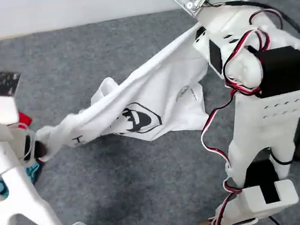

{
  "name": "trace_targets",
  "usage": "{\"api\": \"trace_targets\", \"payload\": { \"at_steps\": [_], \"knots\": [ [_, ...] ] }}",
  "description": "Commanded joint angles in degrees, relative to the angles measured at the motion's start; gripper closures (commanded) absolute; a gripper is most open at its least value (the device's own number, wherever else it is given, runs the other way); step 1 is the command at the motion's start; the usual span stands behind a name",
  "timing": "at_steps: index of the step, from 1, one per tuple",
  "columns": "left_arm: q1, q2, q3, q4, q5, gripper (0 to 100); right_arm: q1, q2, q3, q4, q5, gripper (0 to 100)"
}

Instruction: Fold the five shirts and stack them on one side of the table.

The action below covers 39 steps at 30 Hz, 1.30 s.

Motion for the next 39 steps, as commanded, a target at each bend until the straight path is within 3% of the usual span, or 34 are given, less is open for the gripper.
{"api": "trace_targets", "payload": {
  "at_steps": [1,5,10,14,17,22,31,35,39],
  "knots": [
    [-4.0,-1.3,0.4,1.1,-3.7,82,1.5,-0.6,-2.1,2.2,0.3,98.8],
    [-6.0,-1.3,-1.6,1.0,-5.4,82,1.4,-0.5,-2.1,2.2,0.3,98.8],
    [-13.6,1.6,-4.6,-2.0,-5.7,82,3.6,-0.7,-2.5,2.1,1.2,98.8],
    [-20.4,5.8,-4.9,-2.7,-10.0,82,6.3,-0.7,-2.5,2.1,1.8,98.8],
    [-22.2,6.3,-5.8,-1.7,-10.5,82,6.4,-0.7,-2.5,2.1,1.8,98.8],
    [-17.9,3.6,-9.7,1.1,-10.3,82,-1.8,-0.8,-2.5,2.1,1.9,98.8],
    [-1.1,-13.1,-4.6,1.0,-10.0,82,-22.9,-0.5,-2.5,-2.5,1.8,98.7],
    [1.6,-15.2,4.1,0.8,-9.0,82,-22.4,0.0,-2.1,-10.1,1.8,98.7],
    [1.7,-15.4,10.5,-1.6,-7.7,82,-15.5,3.0,-2.4,-16.9,1.8,98.7]
  ]
}}
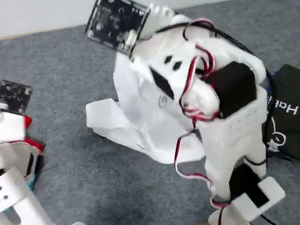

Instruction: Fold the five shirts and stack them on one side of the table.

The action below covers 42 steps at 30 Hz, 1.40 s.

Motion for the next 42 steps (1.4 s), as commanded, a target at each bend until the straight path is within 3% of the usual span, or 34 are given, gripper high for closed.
{"api": "trace_targets", "payload": {
  "at_steps": [1,6,14,18,22,27,33,37,42],
  "knots": [
    [0.6,-1.3,3.6,-2.2,1.1,82,6.6,2.0,-2.2,-6.1,0.4,98.7],
    [0.7,-1.2,5.2,-5.1,1.1,82,8.0,6.9,-2.5,-4.5,0.4,98.7],
    [-1.9,-1.3,5.2,-10.5,7.8,82,-6.3,7.4,-2.6,-11.1,0.9,98.7],
    [-7.9,-1.4,5.2,-13.1,10.5,82,-12.3,6.8,-4.2,-22.5,6.9,98.7],
    [-13.1,-1.4,5.1,-13.5,10.5,82,-13.7,7.4,-6.0,-34.9,13.6,98.7],
    [-14.2,-1.4,5.1,-13.5,10.5,82,-10.4,7.4,0.2,-37.0,18.6,98.7],
    [-4.5,-1.3,6.3,-13.0,10.8,82,-2.8,7.4,13.2,-31.3,18.9,98.7],
    [7.6,-1.2,10.5,-13.1,11.5,82,3.7,7.5,24.5,-29.0,18.9,98.7],
    [25.7,-0.9,16.3,-15.4,20.0,82,10.6,7.4,36.0,-28.9,18.9,98.7]
  ]
}}
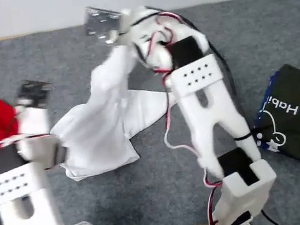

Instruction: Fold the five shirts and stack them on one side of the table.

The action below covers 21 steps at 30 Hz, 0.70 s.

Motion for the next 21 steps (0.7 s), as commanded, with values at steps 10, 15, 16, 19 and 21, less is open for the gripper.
{"api": "trace_targets", "payload": {
  "at_steps": [10,15,16,19,21],
  "knots": [
    [31.0,3.4,14.1,-21.0,11.1,90,8.0,-0.7,9.9,0.4,0.2,98.7],
    [31.2,19.2,9.5,-22.2,11.1,82,8.0,-0.9,9.9,0.4,0.2,98.7],
    [31.3,22.4,7.8,-22.2,11.1,81,8.0,-0.9,9.9,0.4,0.2,98.7],
    [31.3,30.9,1.6,-22.2,11.1,80,7.9,-0.9,9.9,0.4,0.2,98.7],
    [31.4,35.7,-2.2,-22.2,11.0,80,7.8,-0.9,9.9,0.4,0.2,98.7]
  ]
}}
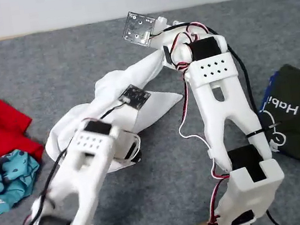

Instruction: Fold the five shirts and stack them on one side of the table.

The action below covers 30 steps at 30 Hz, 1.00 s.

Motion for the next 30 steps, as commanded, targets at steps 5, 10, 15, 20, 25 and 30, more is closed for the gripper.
{"api": "trace_targets", "payload": {
  "at_steps": [5,10,15,20,25,30],
  "knots": [
    [0.3,15.8,-12.9,0.2,0.4,80,0.9,-1.3,-0.5,0.4,0.2,98.8],
    [0.2,21.5,-19.0,6.1,0.2,80,2.0,-1.3,-0.5,0.4,0.2,98.8],
    [-0.1,26.5,-23.0,9.9,0.2,81,2.5,-1.4,-0.7,0.4,0.2,98.8],
    [-0.2,30.1,-24.1,12.8,-2.4,92,3.1,-2.7,-0.9,0.4,0.2,98.8],
    [-0.2,27.8,-25.7,17.2,-4.0,99,5.2,-3.6,-0.9,0.3,0.2,98.8],
    [-1.8,14.2,-28.0,22.9,-4.0,99,8.5,-4.4,-0.8,0.5,0.2,98.8]
  ]
}}
